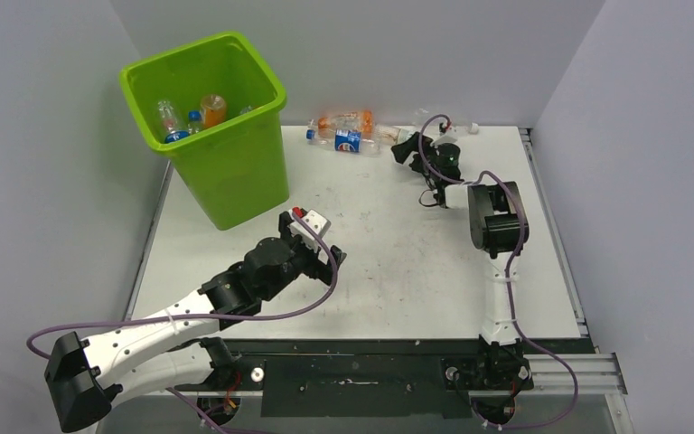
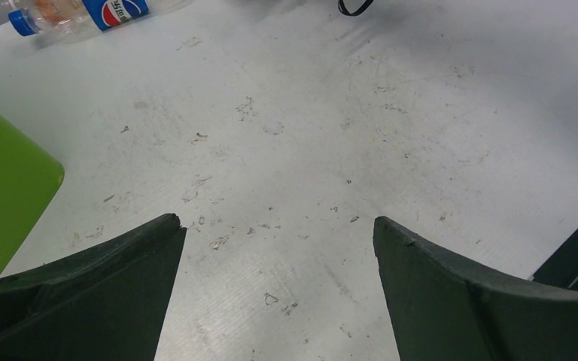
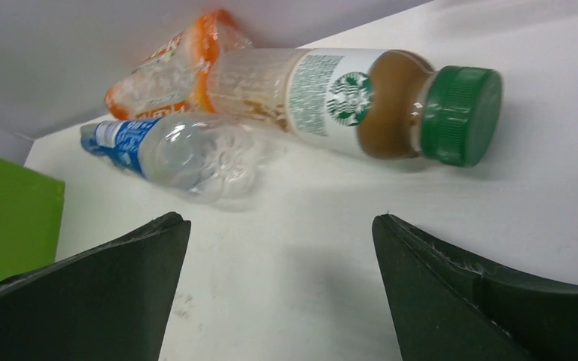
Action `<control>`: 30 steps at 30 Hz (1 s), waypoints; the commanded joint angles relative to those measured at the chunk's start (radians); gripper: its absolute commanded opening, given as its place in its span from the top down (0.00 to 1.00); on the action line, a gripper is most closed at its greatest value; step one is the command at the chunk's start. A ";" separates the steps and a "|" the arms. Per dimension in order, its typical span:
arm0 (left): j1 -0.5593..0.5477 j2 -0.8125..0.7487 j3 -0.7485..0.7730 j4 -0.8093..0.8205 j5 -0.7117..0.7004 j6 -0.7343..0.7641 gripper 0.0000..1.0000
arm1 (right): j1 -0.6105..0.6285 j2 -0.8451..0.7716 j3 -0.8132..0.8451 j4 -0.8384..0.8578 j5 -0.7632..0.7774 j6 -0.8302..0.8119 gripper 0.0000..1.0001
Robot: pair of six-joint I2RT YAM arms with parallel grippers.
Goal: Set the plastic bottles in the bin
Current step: Pick up the plastic bottle from the corner of the board.
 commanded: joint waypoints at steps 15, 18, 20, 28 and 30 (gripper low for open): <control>-0.044 0.008 0.039 0.009 -0.062 0.037 0.04 | 0.022 0.002 0.323 -0.156 0.154 -0.316 0.02; -0.047 0.020 0.037 0.009 -0.077 0.047 0.04 | 0.022 0.077 0.413 -0.170 0.154 -0.331 0.02; -0.047 0.029 0.038 0.012 -0.081 0.052 0.04 | 0.022 0.114 0.471 -0.191 0.153 -0.336 0.04; -0.047 0.055 0.044 0.012 -0.084 0.061 0.04 | 0.026 0.232 0.628 -0.260 0.148 -0.342 0.02; -0.048 0.058 0.045 0.010 -0.087 0.064 0.04 | 0.026 0.253 0.645 -0.279 0.145 -0.339 0.01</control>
